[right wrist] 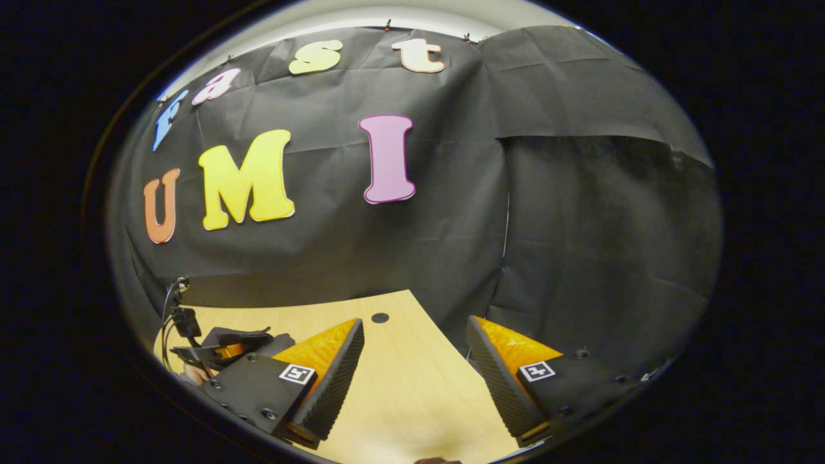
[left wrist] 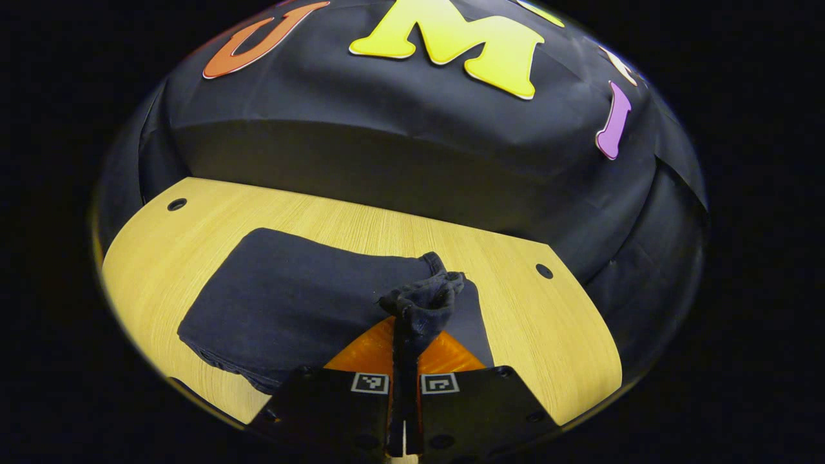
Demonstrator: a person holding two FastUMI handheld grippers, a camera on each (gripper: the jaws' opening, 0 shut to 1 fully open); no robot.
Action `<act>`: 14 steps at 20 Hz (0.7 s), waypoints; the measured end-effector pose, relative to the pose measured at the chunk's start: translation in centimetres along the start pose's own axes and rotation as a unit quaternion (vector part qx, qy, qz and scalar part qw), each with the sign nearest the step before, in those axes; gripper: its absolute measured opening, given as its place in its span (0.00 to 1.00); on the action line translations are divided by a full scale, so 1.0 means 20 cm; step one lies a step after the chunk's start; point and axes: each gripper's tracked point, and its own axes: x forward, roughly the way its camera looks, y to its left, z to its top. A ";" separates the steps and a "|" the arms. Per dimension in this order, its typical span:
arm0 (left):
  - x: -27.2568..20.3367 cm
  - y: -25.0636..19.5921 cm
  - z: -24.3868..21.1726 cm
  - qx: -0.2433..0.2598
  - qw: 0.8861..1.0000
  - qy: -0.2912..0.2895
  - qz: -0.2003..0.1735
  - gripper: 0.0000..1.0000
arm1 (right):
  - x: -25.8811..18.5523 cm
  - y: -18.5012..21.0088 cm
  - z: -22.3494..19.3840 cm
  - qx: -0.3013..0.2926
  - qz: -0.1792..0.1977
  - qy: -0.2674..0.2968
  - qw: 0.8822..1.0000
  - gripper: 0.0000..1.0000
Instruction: Grasp the waist and the cuffs of the jeans and fold them to make the two legs overlap; first hold the waist and fold one-third of the jeans toward the cuffs, then hold the cuffs and fold the remaining one-third in the same direction to finish folding.
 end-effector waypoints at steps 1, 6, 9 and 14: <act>0.01 -0.02 -0.03 0.002 1.000 0.011 -0.011 0.06 | 0.00 -0.01 0.00 0.002 0.000 0.000 1.000 0.98; -0.04 -0.09 -0.08 0.010 0.999 0.024 -0.033 0.69 | 0.00 0.00 -0.01 0.001 0.011 0.002 1.000 0.98; -0.12 -0.16 -0.05 0.063 0.997 0.012 -0.046 0.84 | 0.00 0.03 -0.03 -0.006 0.020 0.005 1.000 0.98; -0.32 -0.21 0.08 0.088 0.994 -0.025 -0.059 0.86 | 0.00 0.10 -0.04 -0.012 0.048 0.011 0.999 0.98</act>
